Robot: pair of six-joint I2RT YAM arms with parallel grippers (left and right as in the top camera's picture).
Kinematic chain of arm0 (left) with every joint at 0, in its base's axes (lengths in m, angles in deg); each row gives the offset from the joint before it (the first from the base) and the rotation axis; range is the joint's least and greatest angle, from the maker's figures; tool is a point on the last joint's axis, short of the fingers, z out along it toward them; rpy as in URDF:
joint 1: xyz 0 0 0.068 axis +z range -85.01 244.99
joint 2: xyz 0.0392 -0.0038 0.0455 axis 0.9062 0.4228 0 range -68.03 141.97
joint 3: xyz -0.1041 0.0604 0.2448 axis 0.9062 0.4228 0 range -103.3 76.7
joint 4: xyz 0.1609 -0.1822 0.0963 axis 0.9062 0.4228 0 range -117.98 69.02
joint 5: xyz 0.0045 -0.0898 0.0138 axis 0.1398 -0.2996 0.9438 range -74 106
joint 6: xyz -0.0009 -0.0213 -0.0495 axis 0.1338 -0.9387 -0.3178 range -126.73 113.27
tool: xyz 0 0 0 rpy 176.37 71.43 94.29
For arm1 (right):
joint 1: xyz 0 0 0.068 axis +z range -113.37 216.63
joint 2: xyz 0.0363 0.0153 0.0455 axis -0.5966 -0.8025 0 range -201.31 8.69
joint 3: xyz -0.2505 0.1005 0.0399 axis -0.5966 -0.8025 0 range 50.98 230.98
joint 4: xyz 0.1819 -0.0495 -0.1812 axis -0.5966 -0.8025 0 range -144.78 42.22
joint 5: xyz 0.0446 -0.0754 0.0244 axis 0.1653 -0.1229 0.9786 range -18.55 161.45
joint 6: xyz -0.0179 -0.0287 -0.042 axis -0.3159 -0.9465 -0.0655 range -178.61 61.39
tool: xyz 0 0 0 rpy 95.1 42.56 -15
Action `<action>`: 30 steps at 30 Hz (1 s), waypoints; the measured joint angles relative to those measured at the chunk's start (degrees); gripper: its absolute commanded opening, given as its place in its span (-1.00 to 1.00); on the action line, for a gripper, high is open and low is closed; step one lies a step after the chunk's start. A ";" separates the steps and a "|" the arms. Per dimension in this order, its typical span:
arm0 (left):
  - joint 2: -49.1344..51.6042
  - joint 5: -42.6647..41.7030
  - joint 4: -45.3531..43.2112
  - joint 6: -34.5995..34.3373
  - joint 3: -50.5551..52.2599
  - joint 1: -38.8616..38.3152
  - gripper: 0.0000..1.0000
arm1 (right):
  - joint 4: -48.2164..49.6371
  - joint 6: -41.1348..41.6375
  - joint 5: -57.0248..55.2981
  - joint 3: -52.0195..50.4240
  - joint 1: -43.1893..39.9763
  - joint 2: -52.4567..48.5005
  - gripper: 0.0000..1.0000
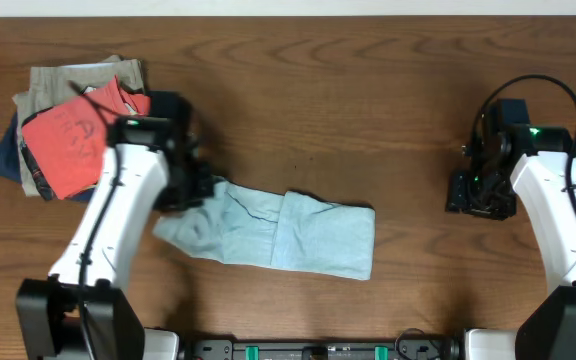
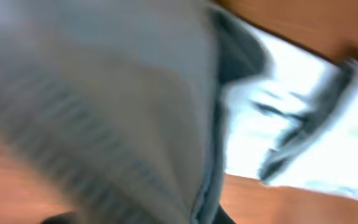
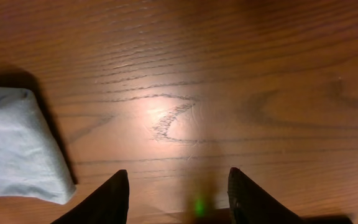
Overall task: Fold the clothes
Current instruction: 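Grasp the strip's left end with the left gripper and fold it rightward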
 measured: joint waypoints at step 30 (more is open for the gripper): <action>4.07 -9.88 -21.35 -13.81 -0.09 -38.03 0.71 | 0.52 -0.24 -0.02 0.00 -0.09 0.00 0.28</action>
